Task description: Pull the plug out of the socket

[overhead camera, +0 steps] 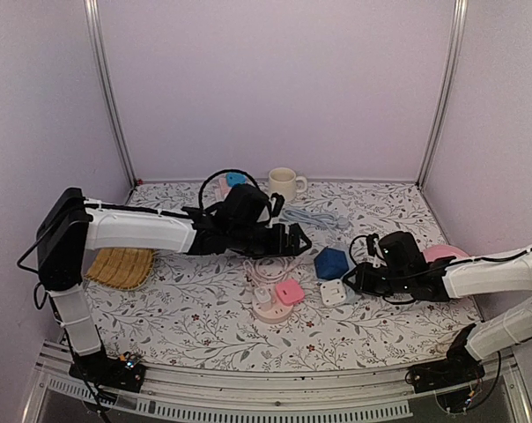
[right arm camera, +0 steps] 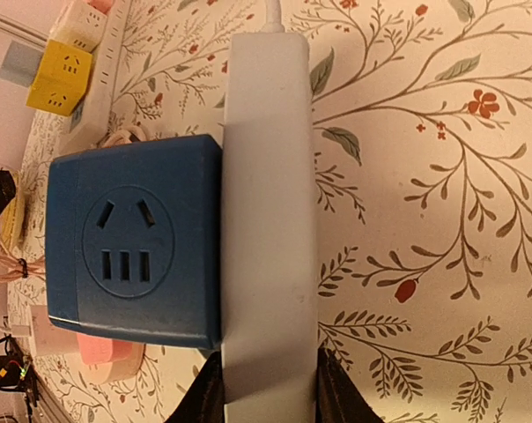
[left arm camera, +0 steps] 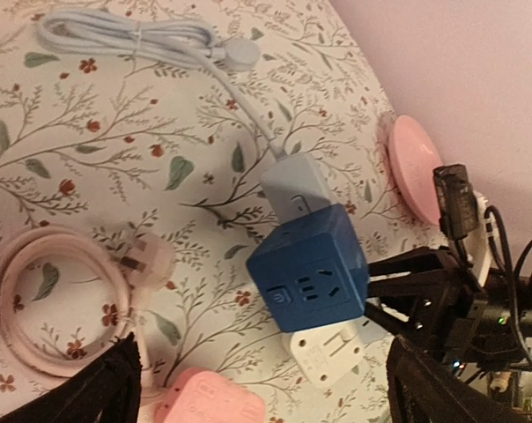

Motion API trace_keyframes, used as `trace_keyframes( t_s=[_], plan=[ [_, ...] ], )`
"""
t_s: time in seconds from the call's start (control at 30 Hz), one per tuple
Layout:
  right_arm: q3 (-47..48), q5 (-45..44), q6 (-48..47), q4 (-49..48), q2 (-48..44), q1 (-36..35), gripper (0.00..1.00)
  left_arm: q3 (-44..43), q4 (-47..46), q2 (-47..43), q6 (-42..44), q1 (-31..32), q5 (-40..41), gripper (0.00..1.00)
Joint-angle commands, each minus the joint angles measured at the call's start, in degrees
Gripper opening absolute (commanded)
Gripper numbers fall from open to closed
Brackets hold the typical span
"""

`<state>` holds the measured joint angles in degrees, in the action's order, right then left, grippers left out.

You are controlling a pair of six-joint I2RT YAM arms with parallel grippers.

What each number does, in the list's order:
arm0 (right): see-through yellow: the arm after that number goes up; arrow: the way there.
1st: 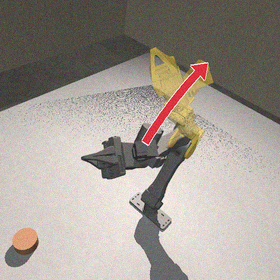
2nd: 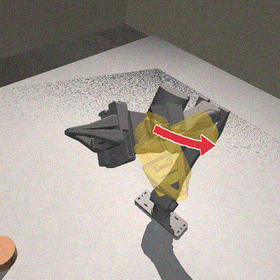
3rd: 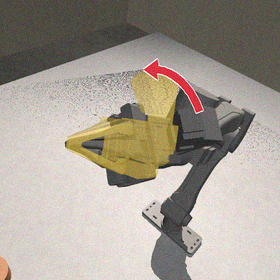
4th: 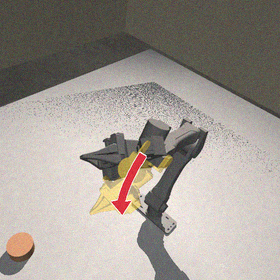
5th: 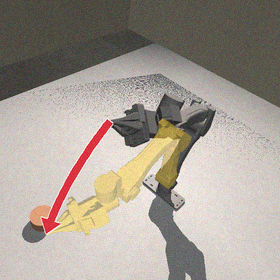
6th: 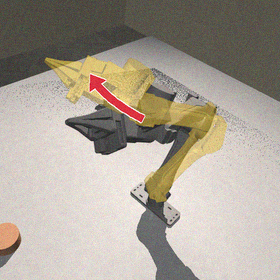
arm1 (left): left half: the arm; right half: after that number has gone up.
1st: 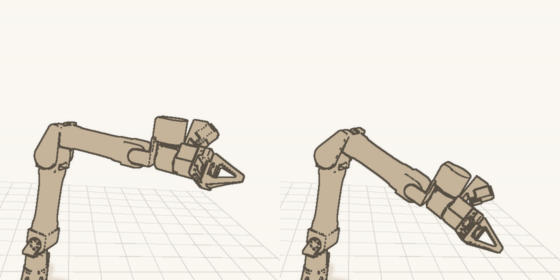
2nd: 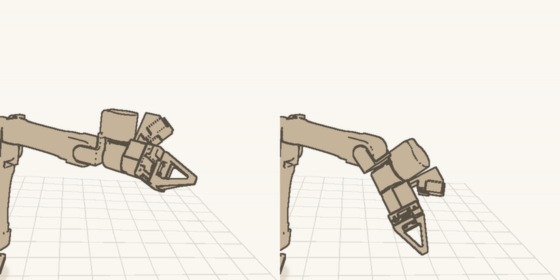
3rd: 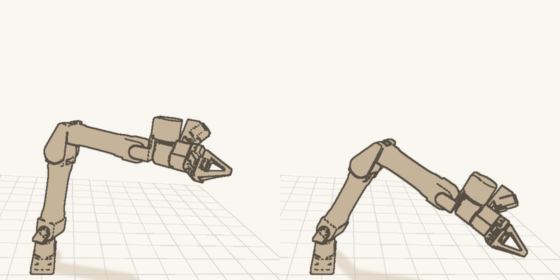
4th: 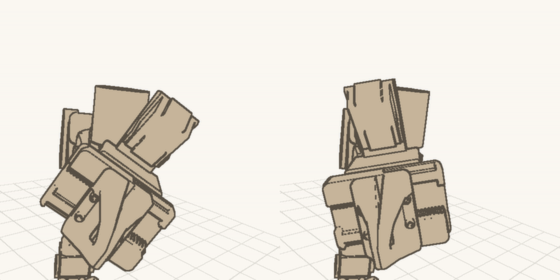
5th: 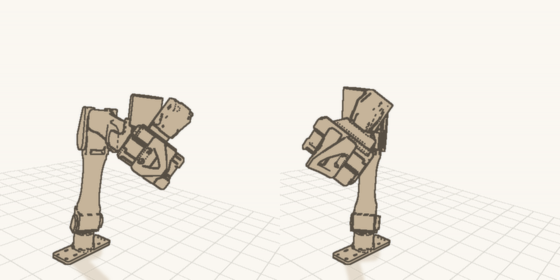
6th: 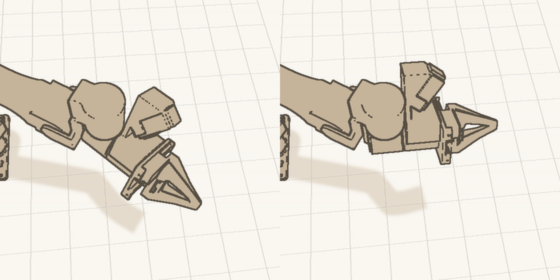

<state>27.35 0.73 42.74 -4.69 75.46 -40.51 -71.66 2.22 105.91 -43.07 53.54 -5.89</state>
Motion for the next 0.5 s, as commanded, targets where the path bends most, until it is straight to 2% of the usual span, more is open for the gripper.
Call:
trace_keyframes(
  t_s=[0.0, 0.2, 0.47],
  plan=[
    [2.9, -4.6, 0.5, -4.0, -6.5, -0.5, 0.03, -4.7, -4.0, 3.3, -5.7, 1.1, -4.5, 0.97],
    [2.5, -6.7, -0.2, -5.6, -11.1, -0.7, 0.03, -10.8, -7.7, 10.5, -10.5, 1.8, -9.1, 0.97],
    [4.4, -8.4, -1.6, -6.7, -9.9, -2.9, 0.03, -14.6, -7.8, 14.6, -12.0, 3.0, -11.2, 0.97]
  ],
)
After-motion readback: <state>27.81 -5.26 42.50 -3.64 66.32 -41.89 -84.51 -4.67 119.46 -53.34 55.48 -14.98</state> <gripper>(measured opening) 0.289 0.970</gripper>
